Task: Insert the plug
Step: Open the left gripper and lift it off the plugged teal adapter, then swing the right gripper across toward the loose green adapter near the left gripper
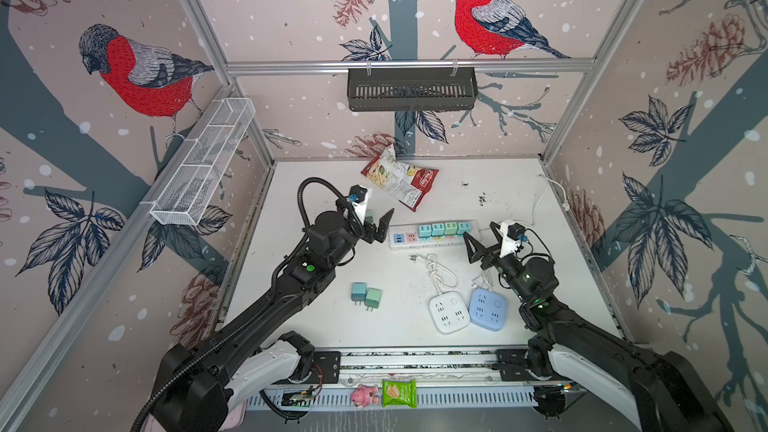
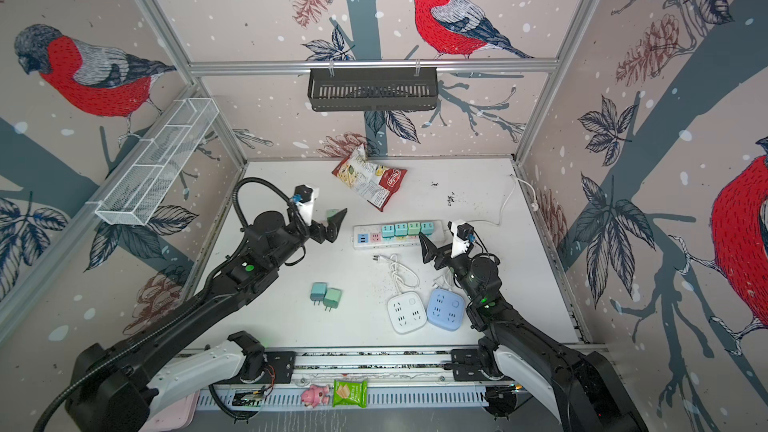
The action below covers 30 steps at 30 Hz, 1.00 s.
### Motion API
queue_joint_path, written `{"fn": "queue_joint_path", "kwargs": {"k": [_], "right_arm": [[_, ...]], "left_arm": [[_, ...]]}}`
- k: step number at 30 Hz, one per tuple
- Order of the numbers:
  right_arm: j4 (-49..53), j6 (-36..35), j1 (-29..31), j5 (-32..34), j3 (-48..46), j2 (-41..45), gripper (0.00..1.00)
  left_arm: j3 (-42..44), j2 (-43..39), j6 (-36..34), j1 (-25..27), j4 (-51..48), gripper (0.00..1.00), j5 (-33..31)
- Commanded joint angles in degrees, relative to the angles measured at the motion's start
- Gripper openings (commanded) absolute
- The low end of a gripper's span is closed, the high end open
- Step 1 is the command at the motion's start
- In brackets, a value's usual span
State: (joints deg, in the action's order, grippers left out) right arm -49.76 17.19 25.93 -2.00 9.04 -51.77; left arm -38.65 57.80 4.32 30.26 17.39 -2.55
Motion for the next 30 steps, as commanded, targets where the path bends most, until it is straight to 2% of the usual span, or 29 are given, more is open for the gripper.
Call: {"fn": "queue_joint_path", "kwargs": {"k": [1,4,7,8,9,12,14,16,20,23,25,27,30], "right_arm": [[10.53,13.2,2.28,15.43,5.29,-0.64,1.0],[16.44,20.64,4.02,21.05,7.9,-0.75,1.0],[22.09,25.48,4.72,22.79,10.5,0.54,0.99],[24.69,26.93,4.6,23.71,11.53,1.14,1.0],[26.6,27.71,4.71,24.85,12.12,1.99,1.0],[24.4,25.08,4.37,24.58,10.14,5.17,1.0],[22.59,21.73,3.47,18.66,8.7,7.01,1.0],[22.92,18.04,2.16,9.2,8.82,8.87,1.0],[28.64,18.79,4.37,4.51,11.56,9.91,0.99],[33.91,18.76,10.87,7.93,14.85,8.95,1.0],[36.68,19.65,16.81,13.18,16.74,7.8,0.98],[39.53,21.76,22.56,18.4,18.83,5.99,0.97],[42.94,25.77,31.78,26.51,22.24,2.0,0.96]], "left_arm": [[1.73,0.96,15.77,-1.74,1.23,0.99,-12.7],[0.49,3.66,28.52,-1.83,-6.05,0.98,-30.39],[-2.27,6.52,40.47,-1.71,-16.39,0.98,-43.24],[-3.17,6.92,43.03,-1.72,-18.79,0.97,-45.45],[-4.26,7.06,42.68,-1.72,-20.33,0.97,-46.75],[-5.04,5.83,40.99,-1.74,-23.0,0.97,-48.73],[-4.81,4.72,43.12,-1.7,-24.34,0.97,-51.06],[-3.71,3.21,41.54,-1.74,-23.16,0.97,-50.85],[1.37,1.21,34.59,-1.94,-14.89,0.97,-47.83],[2.98,-0.12,28.68,-2.05,-11.25,0.97,-40.19],[4.32,-2.7,26.4,-2.08,-9.86,0.97,-36.33],[6.85,-6.22,24.88,-2.06,-7.2,0.97,-34.49],[11.5,-12.6,24.03,-2.06,-3.66,0.97,-34.92]]}}
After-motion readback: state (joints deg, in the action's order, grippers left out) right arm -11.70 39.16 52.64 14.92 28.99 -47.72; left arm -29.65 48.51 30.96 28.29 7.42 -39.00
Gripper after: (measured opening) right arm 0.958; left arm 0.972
